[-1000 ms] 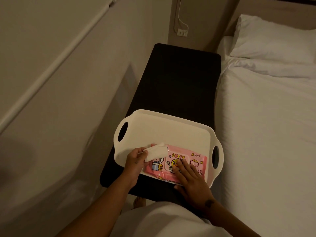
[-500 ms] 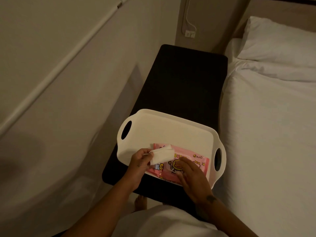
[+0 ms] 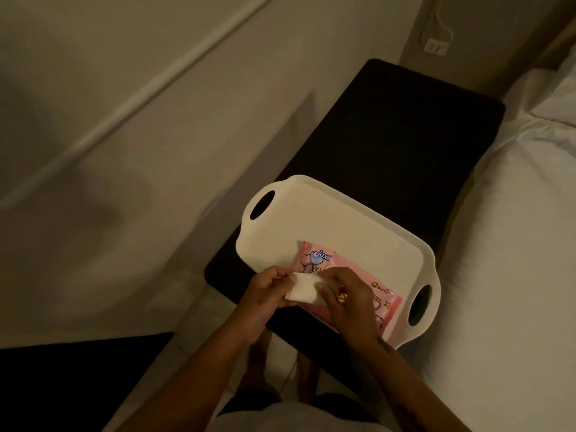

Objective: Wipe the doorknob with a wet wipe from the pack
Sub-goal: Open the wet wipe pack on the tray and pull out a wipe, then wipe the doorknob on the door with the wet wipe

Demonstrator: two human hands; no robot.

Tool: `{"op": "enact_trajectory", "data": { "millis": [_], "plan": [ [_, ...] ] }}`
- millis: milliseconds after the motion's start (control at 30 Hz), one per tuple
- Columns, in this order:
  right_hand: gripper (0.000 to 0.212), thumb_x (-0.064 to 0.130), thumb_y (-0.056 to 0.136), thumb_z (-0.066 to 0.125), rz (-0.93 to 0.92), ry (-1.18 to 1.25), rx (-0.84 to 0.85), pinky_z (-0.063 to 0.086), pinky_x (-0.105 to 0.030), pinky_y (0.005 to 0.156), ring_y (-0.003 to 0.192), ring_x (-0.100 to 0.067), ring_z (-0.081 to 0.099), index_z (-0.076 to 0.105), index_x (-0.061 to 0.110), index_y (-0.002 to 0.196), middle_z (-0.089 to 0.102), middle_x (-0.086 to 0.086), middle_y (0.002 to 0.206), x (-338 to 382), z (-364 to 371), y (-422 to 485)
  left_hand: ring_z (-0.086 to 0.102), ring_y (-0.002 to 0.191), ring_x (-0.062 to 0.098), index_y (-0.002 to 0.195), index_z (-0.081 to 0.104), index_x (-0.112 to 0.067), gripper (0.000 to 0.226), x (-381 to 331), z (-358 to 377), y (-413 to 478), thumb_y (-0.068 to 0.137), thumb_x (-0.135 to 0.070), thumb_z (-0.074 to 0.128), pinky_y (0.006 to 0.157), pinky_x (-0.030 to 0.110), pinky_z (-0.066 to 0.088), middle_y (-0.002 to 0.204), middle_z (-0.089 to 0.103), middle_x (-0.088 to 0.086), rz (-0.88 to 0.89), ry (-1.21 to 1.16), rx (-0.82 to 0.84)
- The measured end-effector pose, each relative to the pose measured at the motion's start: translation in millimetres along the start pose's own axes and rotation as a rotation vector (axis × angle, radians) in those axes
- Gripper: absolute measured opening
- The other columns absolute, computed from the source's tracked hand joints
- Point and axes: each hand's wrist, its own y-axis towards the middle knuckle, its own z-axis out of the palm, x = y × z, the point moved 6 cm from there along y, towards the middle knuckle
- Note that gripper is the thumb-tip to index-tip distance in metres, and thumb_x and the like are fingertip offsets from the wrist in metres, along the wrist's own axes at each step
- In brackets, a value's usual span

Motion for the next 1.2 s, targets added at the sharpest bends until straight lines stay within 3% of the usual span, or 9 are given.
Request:
{"op": "enact_trajectory", "data": {
  "millis": [100,233,433,567,733,833,933,1067,1200],
  "plan": [
    [0.015,-0.004,0.078,0.065,0.017,0.053,0.039,0.046,-0.022,0.067,0.076,-0.003,0.055,0.064,0.011,0.079,0.061,0.009,0.08,4,8,5,0.065,0.086,0.014,0.085,0.062,-0.014,0.01,5,-9,-13,0.088,-0.015,0.054,0.063,0.022,0.054,0.094,0.065,0.005,0.009,-0.053,-0.093],
    [0.022,-0.002,0.081,0.061,-0.024,0.126,0.173,0.044,-0.021,0.068,0.078,-0.001,0.055,0.06,0.02,0.079,0.061,0.012,0.08,22,26,15,0.067,0.081,0.009,0.084,0.06,-0.012,0.009,0,-27,-33,0.088,-0.018,0.055,0.063,0.021,0.054,0.092,0.064,0.006,0.075,-0.09,-0.18],
    [0.021,-0.005,0.08,0.062,-0.184,0.124,0.316,0.043,-0.015,0.068,0.077,-0.001,0.056,0.06,0.015,0.075,0.062,0.001,0.08,69,61,12,0.068,0.081,0.007,0.071,0.065,-0.027,0.009,-10,-63,-69,0.075,-0.034,0.062,0.063,0.02,0.053,0.08,0.07,-0.006,0.155,-0.136,-0.285],
    [0.01,0.009,0.087,0.053,-0.286,0.149,0.424,0.048,-0.026,0.066,0.08,-0.009,0.056,0.054,0.016,0.079,0.059,-0.002,0.086,105,90,-3,0.068,0.087,0.012,0.072,0.068,-0.029,0.014,-12,-99,-101,0.067,-0.041,0.065,0.064,0.022,0.053,0.086,0.071,-0.005,0.217,-0.223,-0.383],
    [0.026,0.024,0.085,0.043,-0.442,0.233,0.44,0.042,-0.01,0.075,0.088,-0.007,0.051,0.055,0.002,0.08,0.055,-0.008,0.095,159,125,-36,0.069,0.075,0.011,0.064,0.064,-0.028,0.008,-12,-151,-156,0.07,-0.034,0.062,0.059,0.024,0.054,0.074,0.069,-0.006,0.316,-0.373,-0.51],
    [0.028,0.026,0.084,0.043,-0.472,0.268,0.467,0.041,-0.012,0.08,0.093,-0.012,0.051,0.056,0.001,0.08,0.053,-0.011,0.102,186,151,-66,0.068,0.075,0.011,0.076,0.058,-0.019,0.009,-9,-192,-198,0.084,-0.022,0.054,0.06,0.027,0.056,0.085,0.066,0.002,0.367,-0.448,-0.584],
    [0.024,0.026,0.084,0.045,-0.501,0.318,0.524,0.044,-0.021,0.082,0.1,-0.006,0.051,0.055,0.005,0.077,0.054,-0.013,0.107,213,180,-103,0.068,0.084,0.018,0.09,0.053,-0.012,0.01,-4,-230,-242,0.091,-0.019,0.046,0.063,0.03,0.057,0.1,0.063,0.011,0.406,-0.508,-0.64],
    [0.027,0.029,0.083,0.043,-0.473,0.408,0.637,0.048,-0.034,0.08,0.099,-0.015,0.055,0.055,0.005,0.082,0.057,-0.008,0.102,247,217,-150,0.067,0.08,0.016,0.089,0.055,-0.016,0.013,4,-267,-297,0.092,-0.023,0.045,0.065,0.034,0.056,0.094,0.066,0.007,0.44,-0.509,-0.733],
    [0.027,0.04,0.079,0.046,-0.414,0.408,0.725,0.051,-0.025,0.07,0.086,-0.004,0.057,0.053,0.021,0.096,0.059,0.007,0.094,275,248,-188,0.062,0.098,0.034,0.094,0.057,-0.018,0.013,11,-293,-343,0.091,-0.027,0.047,0.085,0.051,0.05,0.111,0.062,0.02,0.419,-0.392,-0.788]
  ]
}}
